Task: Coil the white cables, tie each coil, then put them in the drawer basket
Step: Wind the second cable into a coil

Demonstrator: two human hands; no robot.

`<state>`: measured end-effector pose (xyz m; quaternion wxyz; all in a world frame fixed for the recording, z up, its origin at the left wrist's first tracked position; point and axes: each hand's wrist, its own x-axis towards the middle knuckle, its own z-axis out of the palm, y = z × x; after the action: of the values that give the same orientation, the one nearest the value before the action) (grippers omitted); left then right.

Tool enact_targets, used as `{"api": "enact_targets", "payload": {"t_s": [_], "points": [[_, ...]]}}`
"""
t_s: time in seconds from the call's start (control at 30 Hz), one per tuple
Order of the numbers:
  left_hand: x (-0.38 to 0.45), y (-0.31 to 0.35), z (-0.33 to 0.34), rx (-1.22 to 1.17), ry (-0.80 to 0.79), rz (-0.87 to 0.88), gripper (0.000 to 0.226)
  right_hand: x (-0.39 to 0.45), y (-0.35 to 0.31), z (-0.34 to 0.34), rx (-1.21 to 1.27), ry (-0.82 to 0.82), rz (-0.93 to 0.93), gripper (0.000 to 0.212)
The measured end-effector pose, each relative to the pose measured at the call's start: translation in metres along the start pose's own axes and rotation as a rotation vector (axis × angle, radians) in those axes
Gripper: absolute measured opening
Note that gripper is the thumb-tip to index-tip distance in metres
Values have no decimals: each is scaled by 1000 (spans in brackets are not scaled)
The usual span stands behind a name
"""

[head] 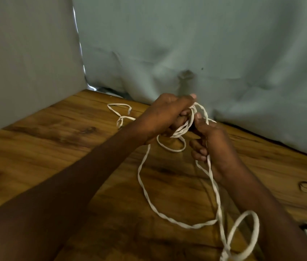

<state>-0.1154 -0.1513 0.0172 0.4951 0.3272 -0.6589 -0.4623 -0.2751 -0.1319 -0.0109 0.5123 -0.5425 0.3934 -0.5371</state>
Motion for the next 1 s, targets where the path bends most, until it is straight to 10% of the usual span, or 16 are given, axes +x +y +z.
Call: {"api": "enact_targets", "payload": {"t_s": [0.5,1.0], "points": [[5,-6,3,-483,-267,-238,43,0,-6,-18,-531,-90,-393,15],[4,-3,-1,-665,-415,-193,49,3,-2,-17,-388,-57,-363,20]]}}
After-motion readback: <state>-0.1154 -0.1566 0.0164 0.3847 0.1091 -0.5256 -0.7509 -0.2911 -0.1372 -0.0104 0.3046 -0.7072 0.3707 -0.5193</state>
